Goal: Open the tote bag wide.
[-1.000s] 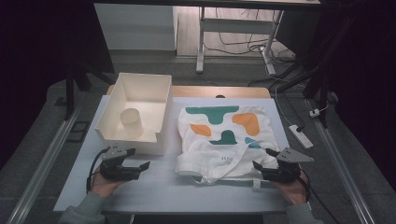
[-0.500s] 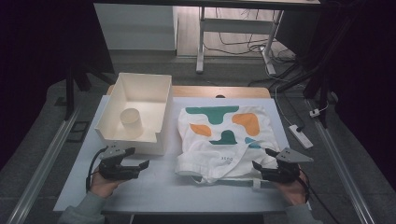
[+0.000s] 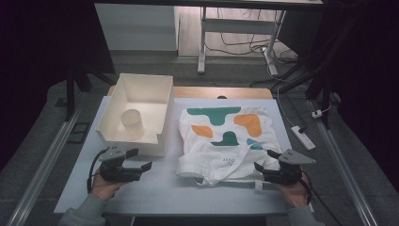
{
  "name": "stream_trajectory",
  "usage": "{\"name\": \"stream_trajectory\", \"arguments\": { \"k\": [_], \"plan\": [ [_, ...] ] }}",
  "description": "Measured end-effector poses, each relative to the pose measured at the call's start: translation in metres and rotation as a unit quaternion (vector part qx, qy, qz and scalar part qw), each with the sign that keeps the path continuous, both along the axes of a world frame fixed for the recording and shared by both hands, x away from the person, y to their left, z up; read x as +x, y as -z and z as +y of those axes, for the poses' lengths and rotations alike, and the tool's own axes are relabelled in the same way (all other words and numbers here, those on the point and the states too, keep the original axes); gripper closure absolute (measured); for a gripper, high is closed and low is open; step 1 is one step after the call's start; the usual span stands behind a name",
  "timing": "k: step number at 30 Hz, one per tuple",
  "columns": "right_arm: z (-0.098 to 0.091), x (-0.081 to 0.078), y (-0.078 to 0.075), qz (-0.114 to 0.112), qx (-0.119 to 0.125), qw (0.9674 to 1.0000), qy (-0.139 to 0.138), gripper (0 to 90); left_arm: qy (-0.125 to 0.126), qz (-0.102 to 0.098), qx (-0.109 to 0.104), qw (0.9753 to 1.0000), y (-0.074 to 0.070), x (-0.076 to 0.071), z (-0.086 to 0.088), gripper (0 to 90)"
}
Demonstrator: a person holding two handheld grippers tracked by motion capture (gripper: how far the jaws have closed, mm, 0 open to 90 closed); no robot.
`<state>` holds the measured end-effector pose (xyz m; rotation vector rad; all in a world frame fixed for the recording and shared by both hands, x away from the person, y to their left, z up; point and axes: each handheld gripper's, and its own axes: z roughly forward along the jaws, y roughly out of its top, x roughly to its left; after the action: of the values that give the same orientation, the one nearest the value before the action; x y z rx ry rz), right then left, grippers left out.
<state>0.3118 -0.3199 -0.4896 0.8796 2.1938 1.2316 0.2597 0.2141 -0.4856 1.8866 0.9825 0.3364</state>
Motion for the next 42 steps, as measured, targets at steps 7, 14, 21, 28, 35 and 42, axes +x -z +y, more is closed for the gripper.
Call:
{"name": "stream_trajectory", "arguments": {
  "k": [7,14,21,28,35,42],
  "plan": [
    [0.0,0.0,0.001,0.0,-0.004,1.0,0.003,26.1,0.013,-0.014,-0.006,0.9998,-0.012,-0.006,-0.007,21.5],
    [0.001,0.0,0.002,0.002,-0.008,1.0,0.002,26.5,0.049,-0.032,-0.005,0.9983,-0.026,-0.012,-0.025,21.6],
    [0.002,0.0,0.002,0.0,-0.009,1.0,0.002,26.8,0.061,-0.032,0.003,0.9976,-0.029,-0.007,-0.037,21.6],
    [0.002,0.0,0.002,-0.001,-0.011,0.9999,0.0,27.3,0.082,-0.021,0.017,0.9963,-0.025,-0.001,-0.056,21.6],
    [0.003,-0.001,0.002,0.0,-0.012,0.9999,0.001,27.7,0.096,-0.012,0.033,0.9948,-0.021,0.005,-0.071,22.1],
    [0.006,-0.004,0.002,-0.003,-0.017,0.9999,-0.001,27.9,0.113,-0.007,0.049,0.9924,-0.022,0.015,-0.095,22.3]
  ]
}}
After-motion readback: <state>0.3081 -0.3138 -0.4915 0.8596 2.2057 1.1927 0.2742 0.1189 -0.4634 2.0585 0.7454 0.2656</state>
